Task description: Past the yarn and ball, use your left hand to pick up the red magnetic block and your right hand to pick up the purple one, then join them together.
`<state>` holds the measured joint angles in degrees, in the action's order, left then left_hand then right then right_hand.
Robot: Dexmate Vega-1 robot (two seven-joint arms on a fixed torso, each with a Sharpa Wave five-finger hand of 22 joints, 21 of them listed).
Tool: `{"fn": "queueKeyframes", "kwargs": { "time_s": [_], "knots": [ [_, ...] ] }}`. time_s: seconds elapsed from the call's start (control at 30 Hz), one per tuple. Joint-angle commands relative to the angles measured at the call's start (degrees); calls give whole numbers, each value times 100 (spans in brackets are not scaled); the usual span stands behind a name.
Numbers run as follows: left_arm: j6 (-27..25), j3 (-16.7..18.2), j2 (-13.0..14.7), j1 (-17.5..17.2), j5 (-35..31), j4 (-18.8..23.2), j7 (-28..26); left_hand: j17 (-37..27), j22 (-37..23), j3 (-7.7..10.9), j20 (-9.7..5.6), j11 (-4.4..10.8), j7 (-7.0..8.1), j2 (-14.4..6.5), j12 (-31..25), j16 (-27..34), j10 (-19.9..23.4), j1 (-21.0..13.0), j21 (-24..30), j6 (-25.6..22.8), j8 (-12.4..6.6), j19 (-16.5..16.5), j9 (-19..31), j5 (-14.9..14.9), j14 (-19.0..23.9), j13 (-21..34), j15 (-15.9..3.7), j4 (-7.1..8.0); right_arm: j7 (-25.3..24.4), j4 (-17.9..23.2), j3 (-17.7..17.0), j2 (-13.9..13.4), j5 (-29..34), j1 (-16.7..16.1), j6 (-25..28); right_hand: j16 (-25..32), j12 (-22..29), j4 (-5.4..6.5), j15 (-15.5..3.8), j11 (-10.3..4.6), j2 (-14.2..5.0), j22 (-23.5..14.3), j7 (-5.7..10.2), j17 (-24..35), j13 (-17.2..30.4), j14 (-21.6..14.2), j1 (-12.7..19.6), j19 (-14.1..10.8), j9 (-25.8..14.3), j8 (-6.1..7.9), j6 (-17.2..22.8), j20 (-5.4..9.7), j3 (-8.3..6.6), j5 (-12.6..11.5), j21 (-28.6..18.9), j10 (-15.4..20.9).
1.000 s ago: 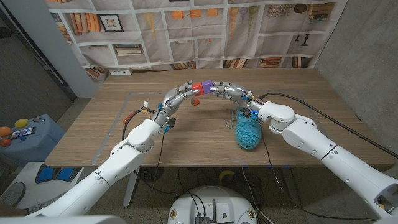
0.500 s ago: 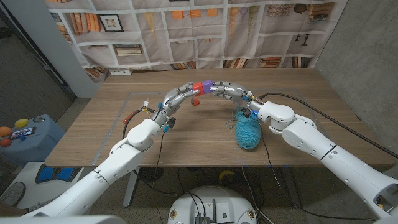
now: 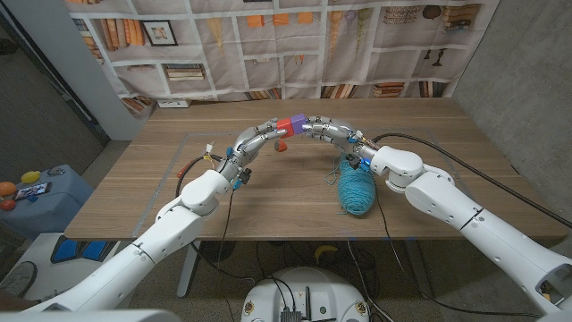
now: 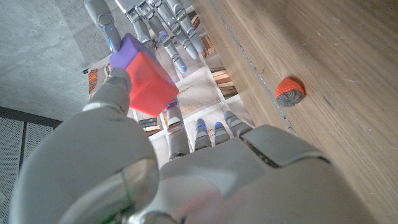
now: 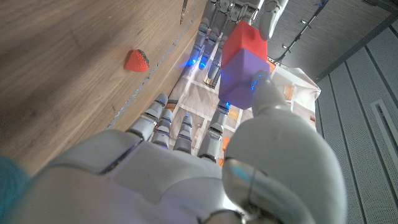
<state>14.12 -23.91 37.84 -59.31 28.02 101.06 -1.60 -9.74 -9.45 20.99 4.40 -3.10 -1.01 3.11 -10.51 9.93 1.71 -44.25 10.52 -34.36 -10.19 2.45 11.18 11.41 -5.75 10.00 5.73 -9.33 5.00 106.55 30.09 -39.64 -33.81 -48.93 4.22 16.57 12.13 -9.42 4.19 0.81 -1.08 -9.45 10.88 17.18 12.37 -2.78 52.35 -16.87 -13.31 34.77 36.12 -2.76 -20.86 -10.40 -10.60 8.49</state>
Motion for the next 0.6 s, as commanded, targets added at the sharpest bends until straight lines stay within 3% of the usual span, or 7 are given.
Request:
{"fn": "queueKeyframes", "kwargs": {
  "time_s": [0.03, 0.43, 0.6],
  "knots": [
    [77, 56, 94, -65, 45, 46, 98, -14, -32, -35, 13, -64, -33, 116, 19, -12, -72, 11, -20, 93, -26, 72, 13, -36, -125, 11, 15, -24, -24, 5, -17, -12, -22, -20, 28, 15, 27, 11, -7, -25, -24, -14, 157, 19, 24, -12, 94, -68, -17, 37, 207, 2, 27, -39, -24, 45],
    [132, 170, 204, -138, 58, 81, 107, -20, -32, -66, 75, -146, -167, 194, 17, -2, -233, 65, -17, 518, 19, 164, 0, -90, -253, 12, 84, -3, -67, 76, -44, -58, -26, -85, 36, 15, 26, 14, -10, -24, -35, -14, 160, 25, 25, -11, 104, -73, -11, 34, 204, 7, 35, -40, -25, 45],
    [126, 264, 334, -131, 44, 100, 148, -22, -35, -88, 151, -245, -251, 246, 19, 2, -414, 123, -14, 1002, 59, 250, -18, -121, -369, 14, 146, 14, -72, 133, -41, -100, 14, -75, 67, 9, 25, 16, -9, -27, -39, -14, 160, 28, 26, 3, 107, -60, -9, 37, 213, 0, 39, -40, -20, 44]
  ]
}}
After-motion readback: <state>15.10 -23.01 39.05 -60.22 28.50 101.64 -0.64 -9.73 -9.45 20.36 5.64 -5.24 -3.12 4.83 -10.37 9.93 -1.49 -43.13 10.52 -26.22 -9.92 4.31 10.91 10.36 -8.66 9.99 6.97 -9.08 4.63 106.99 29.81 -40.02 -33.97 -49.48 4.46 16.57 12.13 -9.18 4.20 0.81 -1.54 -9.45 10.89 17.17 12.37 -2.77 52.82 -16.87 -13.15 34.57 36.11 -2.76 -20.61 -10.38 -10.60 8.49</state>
